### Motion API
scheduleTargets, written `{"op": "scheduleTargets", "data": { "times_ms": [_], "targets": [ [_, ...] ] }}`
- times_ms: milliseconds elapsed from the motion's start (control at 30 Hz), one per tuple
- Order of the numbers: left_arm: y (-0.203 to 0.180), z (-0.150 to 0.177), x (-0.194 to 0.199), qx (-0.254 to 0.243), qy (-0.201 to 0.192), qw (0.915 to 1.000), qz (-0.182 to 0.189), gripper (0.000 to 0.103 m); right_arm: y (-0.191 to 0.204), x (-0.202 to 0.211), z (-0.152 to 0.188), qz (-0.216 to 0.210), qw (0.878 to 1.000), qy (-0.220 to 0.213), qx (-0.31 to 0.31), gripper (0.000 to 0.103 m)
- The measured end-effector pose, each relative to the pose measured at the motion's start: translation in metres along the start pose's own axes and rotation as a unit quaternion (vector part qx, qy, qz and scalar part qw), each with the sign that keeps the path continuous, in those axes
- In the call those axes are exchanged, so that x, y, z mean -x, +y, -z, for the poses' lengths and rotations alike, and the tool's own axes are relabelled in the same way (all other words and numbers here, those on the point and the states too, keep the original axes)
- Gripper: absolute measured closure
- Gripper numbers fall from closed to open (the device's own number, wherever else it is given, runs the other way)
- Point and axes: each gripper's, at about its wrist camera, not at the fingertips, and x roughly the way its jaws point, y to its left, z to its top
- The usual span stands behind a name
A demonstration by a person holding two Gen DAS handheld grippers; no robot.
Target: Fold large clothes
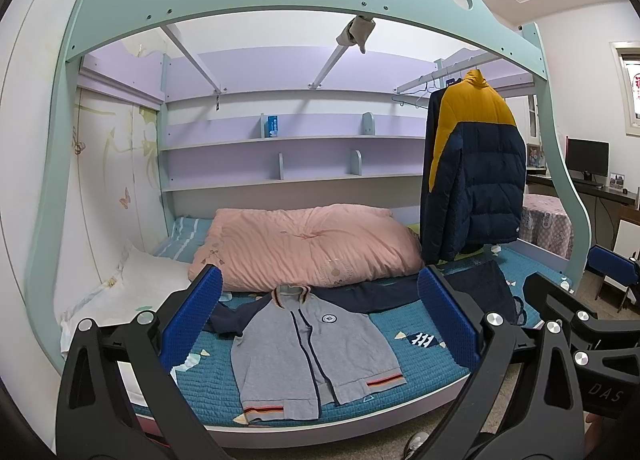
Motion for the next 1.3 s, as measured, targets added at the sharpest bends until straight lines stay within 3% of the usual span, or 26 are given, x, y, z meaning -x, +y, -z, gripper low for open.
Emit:
{"op": "scheduleTargets", "data": {
  "times_ms": [1300],
  "targets": [
    [0.0004, 0.0006, 0.0008, -0.001, 0.0, 1.0, 0.0, 0.005, 0.0035, 0.0004, -0.0011, 0.003, 1.0, 0.001, -0.002, 0.008]
  ]
}}
